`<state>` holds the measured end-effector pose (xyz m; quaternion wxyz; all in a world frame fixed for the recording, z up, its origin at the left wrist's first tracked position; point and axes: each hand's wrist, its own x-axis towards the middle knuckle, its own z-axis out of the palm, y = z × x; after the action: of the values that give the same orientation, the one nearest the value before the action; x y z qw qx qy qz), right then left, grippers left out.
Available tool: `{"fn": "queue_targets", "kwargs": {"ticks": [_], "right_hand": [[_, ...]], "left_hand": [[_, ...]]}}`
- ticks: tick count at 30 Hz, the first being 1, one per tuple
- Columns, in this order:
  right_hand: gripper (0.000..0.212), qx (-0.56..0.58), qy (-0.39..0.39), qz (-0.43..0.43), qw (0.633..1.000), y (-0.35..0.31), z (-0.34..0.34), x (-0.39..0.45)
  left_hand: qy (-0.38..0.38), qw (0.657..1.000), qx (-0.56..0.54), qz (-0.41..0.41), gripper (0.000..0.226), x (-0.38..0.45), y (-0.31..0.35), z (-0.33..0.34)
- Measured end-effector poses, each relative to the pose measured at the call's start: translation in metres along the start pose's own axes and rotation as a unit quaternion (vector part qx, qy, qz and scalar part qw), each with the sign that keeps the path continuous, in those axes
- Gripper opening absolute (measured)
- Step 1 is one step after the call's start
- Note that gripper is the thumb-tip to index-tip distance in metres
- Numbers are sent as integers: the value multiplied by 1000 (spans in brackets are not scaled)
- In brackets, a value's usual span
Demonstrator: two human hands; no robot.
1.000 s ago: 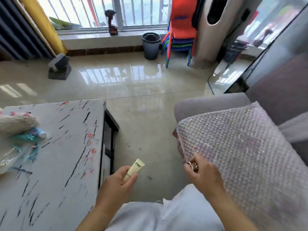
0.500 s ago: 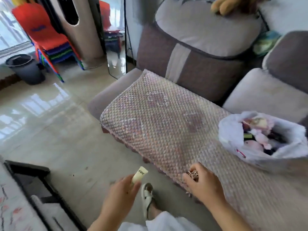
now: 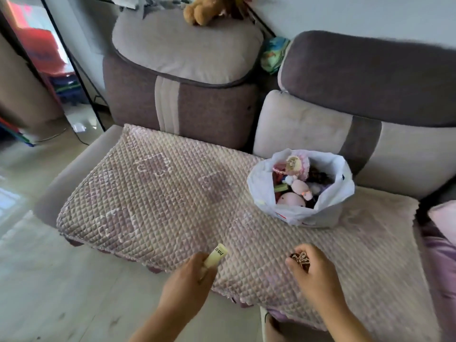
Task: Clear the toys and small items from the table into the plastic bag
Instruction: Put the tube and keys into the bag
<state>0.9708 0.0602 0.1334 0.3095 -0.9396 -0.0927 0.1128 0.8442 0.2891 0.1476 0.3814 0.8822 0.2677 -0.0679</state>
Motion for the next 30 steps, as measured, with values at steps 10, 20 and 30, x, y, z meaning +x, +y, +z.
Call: {"fn": "queue_targets", "kwargs": {"ticks": [10, 20, 30], "right_hand": [[29, 14, -31, 29, 999, 98, -82, 179], [30, -3, -56, -8, 998, 155, -57, 330], [33, -45, -16, 3, 999, 185, -50, 366]], "left_hand": [[-56, 994, 34, -82, 22, 171, 163, 109], [-94, 989, 48, -99, 24, 302, 226, 214], [-116, 984, 83, -108, 39, 361, 253, 275]]}}
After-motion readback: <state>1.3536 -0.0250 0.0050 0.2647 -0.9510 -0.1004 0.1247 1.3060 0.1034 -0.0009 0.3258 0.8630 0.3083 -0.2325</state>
